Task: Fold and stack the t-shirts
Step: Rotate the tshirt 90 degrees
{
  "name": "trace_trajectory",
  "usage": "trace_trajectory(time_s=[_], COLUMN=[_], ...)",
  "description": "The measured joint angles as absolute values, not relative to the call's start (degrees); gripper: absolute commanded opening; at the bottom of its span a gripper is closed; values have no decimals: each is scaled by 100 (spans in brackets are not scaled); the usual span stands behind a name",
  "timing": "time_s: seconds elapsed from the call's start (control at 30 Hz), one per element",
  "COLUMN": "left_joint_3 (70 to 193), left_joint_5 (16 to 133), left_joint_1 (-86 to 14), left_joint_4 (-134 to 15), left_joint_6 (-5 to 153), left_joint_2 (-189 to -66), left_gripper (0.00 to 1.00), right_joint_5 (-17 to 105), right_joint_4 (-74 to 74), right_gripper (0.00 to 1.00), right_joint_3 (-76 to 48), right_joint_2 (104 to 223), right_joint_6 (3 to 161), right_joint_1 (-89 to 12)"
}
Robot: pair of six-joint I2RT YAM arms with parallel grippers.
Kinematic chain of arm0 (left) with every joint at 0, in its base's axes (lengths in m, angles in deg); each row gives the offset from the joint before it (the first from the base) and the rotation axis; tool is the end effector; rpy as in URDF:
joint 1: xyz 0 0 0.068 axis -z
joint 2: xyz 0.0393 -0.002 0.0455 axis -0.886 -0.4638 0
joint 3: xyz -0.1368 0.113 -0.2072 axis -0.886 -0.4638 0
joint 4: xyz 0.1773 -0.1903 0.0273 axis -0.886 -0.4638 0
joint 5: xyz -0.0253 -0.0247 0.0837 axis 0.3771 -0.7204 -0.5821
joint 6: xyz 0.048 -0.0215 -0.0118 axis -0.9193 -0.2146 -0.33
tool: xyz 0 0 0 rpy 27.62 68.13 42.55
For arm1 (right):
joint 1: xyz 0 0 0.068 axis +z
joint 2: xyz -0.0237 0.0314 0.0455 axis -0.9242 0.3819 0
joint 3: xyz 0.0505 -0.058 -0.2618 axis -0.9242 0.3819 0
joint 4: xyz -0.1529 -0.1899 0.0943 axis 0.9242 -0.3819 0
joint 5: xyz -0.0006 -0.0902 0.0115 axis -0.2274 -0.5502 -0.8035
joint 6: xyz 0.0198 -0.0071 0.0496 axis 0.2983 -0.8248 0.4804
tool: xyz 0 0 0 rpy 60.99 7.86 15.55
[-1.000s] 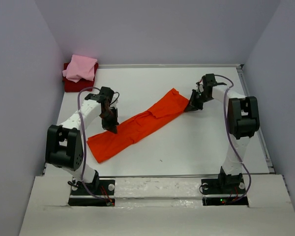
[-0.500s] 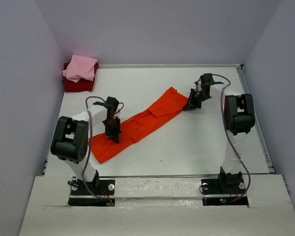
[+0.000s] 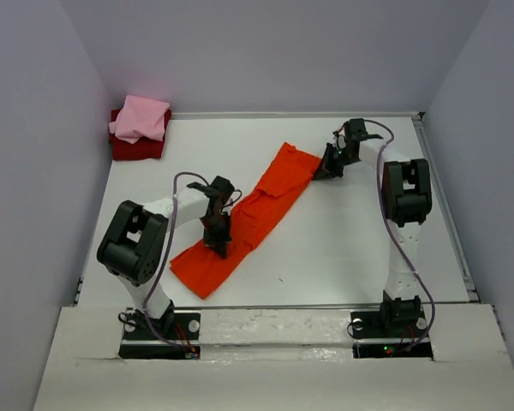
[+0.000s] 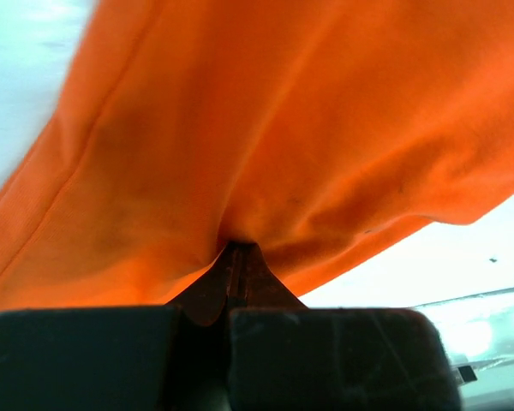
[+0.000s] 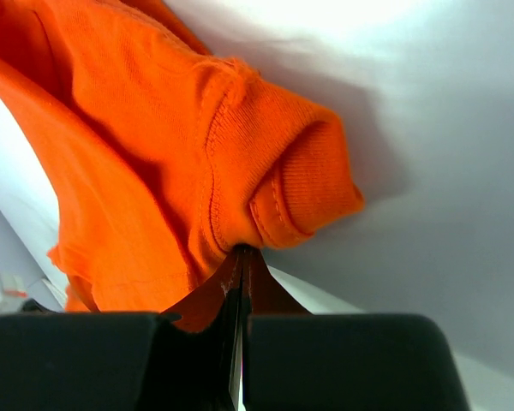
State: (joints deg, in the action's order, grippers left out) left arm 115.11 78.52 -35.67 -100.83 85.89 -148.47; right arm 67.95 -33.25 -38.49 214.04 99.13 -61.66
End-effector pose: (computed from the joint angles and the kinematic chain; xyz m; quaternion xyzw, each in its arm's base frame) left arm 0.2600 -0.1393 0.1535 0.0380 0.9895 -0.1354 0.0344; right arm 0.4746 0.0678 0.1406 0.0885 0.9373 0.3109 0.1301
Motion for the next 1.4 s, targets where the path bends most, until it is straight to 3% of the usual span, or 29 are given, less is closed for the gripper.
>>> trace_trajectory(time_s=[0.37, 0.63, 1.13, 1.23, 1.4], left_joint_3=[12412, 13183, 13614, 13614, 13889], left_joint_5=[8438, 8941, 8773, 8635, 8495], left_joint_1=[-1910, -1244, -1043, -1276, -1873], left_joint_4=[-9840, -9493, -9314, -9331, -9436], left_joint_6=[9461, 9837, 10014, 10034, 10023], left_joint_2=[-15678, -16349, -16561, -16270, -15339], left_gripper=[0, 0, 0, 0, 0], right_joint_5=[7047, 7208, 7414, 7538, 7597], right_joint_4=[-3328, -3323, -3345, -3435, -3513], right_gripper=[0, 0, 0, 6, 6], right_joint_3=[-5539, -6221, -6641, -6147, -5344], right_joint_2=[22462, 22895, 23144, 22729, 21723], right_joint_6=[10273, 10566, 10693, 10608, 10374], right_joint_1=[-5960, -5764, -5670, -5753, -6013])
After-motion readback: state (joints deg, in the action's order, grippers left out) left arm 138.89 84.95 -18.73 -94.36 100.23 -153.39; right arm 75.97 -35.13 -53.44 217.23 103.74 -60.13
